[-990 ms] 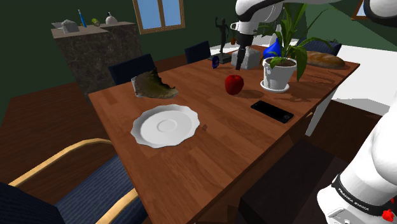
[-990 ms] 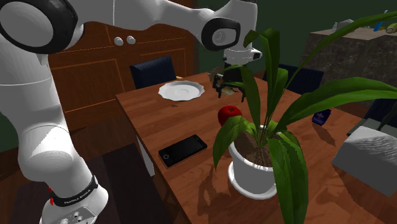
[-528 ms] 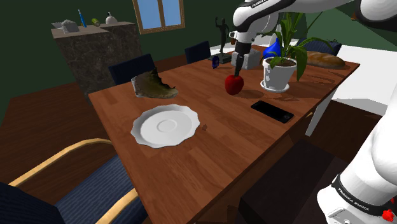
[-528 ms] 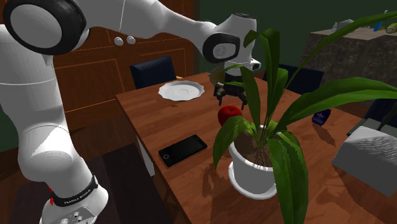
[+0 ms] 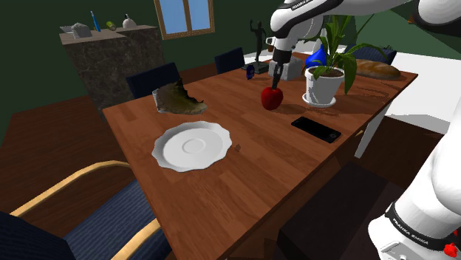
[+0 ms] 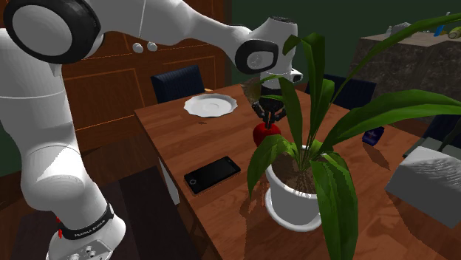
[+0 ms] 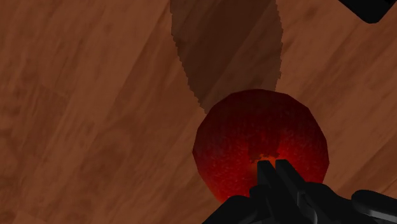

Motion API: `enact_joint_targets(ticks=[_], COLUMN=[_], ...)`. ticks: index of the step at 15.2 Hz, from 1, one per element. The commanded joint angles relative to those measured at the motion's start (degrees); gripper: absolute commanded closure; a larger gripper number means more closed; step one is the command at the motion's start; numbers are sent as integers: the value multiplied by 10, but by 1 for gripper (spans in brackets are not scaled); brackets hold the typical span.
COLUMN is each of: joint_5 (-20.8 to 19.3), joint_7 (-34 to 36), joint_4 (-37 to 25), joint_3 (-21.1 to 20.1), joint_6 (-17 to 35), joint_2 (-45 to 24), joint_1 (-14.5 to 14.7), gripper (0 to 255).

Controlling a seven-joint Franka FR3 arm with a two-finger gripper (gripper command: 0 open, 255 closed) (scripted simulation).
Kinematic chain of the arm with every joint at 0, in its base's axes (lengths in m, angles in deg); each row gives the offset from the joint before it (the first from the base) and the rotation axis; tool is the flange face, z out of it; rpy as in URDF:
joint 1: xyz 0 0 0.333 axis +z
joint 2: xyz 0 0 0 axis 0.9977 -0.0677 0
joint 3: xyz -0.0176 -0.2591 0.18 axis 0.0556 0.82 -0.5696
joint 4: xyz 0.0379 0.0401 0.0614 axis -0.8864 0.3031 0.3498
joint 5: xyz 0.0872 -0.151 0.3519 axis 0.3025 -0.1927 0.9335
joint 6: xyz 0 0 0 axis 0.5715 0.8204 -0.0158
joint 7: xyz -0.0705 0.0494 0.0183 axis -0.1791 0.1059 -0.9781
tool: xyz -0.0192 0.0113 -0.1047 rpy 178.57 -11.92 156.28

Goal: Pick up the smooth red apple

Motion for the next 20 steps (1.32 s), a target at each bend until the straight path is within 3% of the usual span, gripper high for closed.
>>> enact_joint_targets(ticks=[1, 20], joint_5=[0, -12], joint_7=[0, 18], joint_4=[0, -98], joint_3=[0, 4], joint_6=[0, -111], joint_2=[0, 15], joint_1=[0, -2], gripper=[255, 255])
